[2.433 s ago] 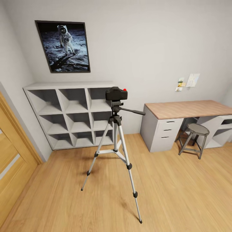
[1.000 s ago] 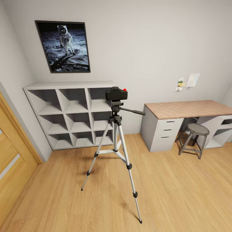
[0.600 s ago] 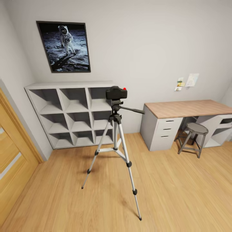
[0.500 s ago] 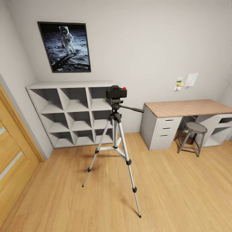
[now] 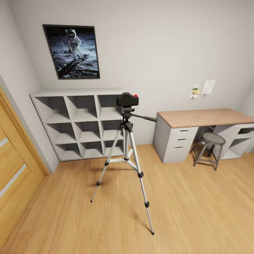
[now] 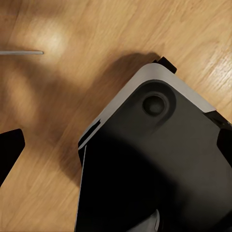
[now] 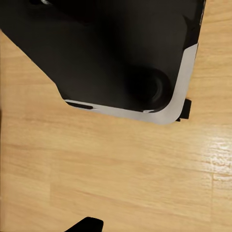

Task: Attach the digital camera to the camera tripod in the bedroom.

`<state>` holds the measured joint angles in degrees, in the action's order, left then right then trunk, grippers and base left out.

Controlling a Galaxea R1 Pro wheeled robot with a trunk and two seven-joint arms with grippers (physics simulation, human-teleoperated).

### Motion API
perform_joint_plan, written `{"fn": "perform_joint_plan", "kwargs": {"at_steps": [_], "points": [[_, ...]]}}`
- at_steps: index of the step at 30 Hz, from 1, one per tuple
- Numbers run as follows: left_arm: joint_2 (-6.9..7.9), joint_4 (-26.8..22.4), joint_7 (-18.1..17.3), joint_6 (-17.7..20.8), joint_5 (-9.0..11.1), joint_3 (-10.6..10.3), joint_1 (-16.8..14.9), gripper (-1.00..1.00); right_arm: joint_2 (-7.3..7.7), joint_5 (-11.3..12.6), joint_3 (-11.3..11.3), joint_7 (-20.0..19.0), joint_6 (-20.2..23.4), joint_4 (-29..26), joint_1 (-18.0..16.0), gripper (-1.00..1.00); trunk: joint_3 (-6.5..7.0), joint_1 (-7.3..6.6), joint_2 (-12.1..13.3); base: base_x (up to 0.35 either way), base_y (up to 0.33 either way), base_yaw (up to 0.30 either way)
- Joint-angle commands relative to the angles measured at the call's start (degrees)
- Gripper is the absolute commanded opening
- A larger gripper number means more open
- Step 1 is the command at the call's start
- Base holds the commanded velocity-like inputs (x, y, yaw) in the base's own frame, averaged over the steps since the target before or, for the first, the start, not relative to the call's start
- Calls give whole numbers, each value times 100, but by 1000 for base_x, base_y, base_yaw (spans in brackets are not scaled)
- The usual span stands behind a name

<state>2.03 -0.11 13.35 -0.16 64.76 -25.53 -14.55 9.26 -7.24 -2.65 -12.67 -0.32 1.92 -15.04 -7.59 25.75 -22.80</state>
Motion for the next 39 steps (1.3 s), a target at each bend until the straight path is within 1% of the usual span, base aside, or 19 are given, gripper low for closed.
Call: {"fn": "perform_joint_plan", "kwargs": {"at_steps": [1, 7, 19, 33, 39], "points": [[0, -1, 19, -2, 45, -48, -4, 100, -10, -29, -23, -12, -3, 7, -8, 100, -11, 3, -11, -8, 0, 0], [0, -2, 19, -6, 45, -48, -4, 100, -80, -31, -24, 69, -3, 9, -8, 100, 9, 3, -11, -4, 0, 0], [29, -32, 27, -17, 32, -54, -4, 100, -115, -32, -23, 327, -3, 10, -10, 100, 107, 3, -11, 0, 0, 0], [36, -112, 28, -19, 20, -54, -4, 100, -117, -27, -21, 352, -74, 10, 7, 100, 222, 3, -11, 0, 0, 0], [38, -104, 32, -18, 25, -50, -4, 100, -115, -30, -24, 348, -29, 10, 15, 100, 260, 3, -11, 0, 0, 0]]}}
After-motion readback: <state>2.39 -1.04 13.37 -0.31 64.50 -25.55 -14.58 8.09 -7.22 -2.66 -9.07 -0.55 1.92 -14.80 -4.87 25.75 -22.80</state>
